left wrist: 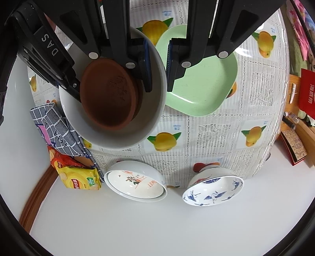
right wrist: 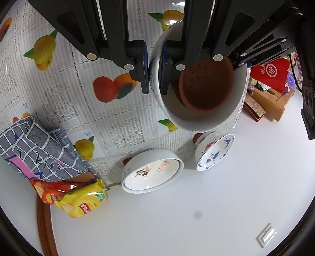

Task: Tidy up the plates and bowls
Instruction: 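Lift the white bowl with both grippers and carry it toward the green plates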

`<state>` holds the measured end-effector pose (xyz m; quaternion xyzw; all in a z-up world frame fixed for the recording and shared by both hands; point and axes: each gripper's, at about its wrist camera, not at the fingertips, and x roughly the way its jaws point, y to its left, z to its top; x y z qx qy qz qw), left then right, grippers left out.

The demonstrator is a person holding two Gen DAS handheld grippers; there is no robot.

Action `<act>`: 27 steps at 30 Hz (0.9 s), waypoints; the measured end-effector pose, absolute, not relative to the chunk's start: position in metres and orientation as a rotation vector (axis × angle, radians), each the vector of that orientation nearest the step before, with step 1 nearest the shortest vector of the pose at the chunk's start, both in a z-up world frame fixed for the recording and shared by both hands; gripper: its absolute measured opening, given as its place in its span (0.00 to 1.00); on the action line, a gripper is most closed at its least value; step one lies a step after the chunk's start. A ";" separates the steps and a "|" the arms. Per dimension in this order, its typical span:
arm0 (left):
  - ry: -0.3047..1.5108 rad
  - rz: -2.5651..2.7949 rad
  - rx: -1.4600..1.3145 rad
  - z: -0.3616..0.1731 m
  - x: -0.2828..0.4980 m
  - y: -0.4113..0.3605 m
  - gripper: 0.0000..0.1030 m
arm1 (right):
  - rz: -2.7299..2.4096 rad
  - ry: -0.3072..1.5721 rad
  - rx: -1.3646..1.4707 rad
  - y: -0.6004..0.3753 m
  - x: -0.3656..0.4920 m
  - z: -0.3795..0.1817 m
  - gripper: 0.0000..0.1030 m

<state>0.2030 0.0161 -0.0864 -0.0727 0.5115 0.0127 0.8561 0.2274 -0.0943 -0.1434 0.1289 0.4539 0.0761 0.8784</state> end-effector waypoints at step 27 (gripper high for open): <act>1.094 0.086 -0.218 -0.102 0.186 0.085 0.14 | 0.240 0.973 0.208 -0.026 0.231 -0.157 0.11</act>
